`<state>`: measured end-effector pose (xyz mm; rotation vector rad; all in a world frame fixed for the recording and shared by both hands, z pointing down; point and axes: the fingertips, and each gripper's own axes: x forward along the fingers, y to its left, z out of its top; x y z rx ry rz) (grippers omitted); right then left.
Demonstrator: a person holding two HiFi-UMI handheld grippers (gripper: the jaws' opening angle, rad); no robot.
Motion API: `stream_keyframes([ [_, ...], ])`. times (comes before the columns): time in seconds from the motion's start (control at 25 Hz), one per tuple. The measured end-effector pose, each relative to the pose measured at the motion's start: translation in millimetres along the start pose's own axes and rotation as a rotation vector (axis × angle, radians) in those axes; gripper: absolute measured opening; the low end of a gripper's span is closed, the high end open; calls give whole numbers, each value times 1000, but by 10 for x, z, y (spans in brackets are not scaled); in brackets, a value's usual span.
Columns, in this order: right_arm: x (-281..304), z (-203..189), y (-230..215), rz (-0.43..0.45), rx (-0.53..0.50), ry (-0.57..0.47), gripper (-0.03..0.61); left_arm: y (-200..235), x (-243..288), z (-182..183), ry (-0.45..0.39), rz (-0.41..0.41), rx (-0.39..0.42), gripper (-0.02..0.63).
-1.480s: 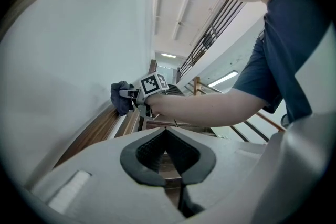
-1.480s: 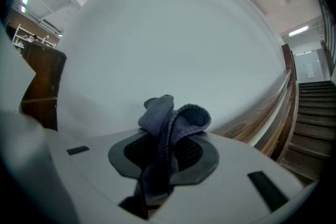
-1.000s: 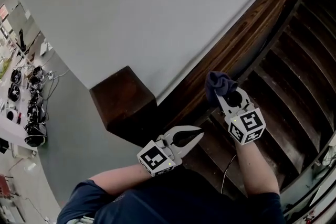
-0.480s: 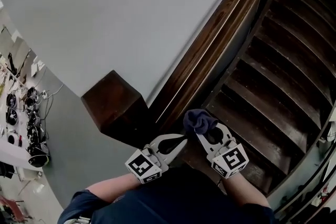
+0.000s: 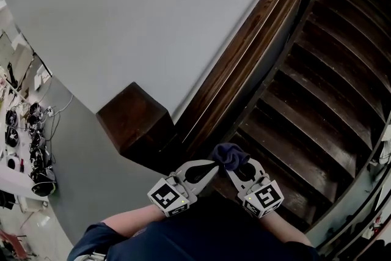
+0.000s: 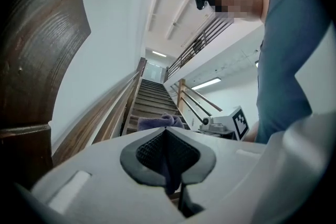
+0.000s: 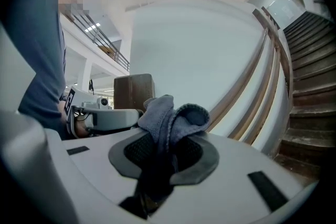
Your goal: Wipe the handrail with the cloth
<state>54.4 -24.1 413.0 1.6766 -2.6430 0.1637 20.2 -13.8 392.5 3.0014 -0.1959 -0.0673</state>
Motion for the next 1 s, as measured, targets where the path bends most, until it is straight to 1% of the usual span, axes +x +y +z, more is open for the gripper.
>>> stream_keyframes([
  [0.28, 0, -19, 44, 11, 3, 15, 97, -23, 39, 7, -1, -11, 4, 3],
  [0.44, -8, -44, 57, 15, 10, 17, 97, -33, 10, -26, 7, -10, 20, 3],
  [0.84, 55, -77, 102, 45, 4, 24, 97, 12, -47, 30, -23, 27, 42, 3],
  [1.0, 76, -91, 105, 46, 4, 21, 97, 20, -73, 28, -24, 38, 30, 3],
])
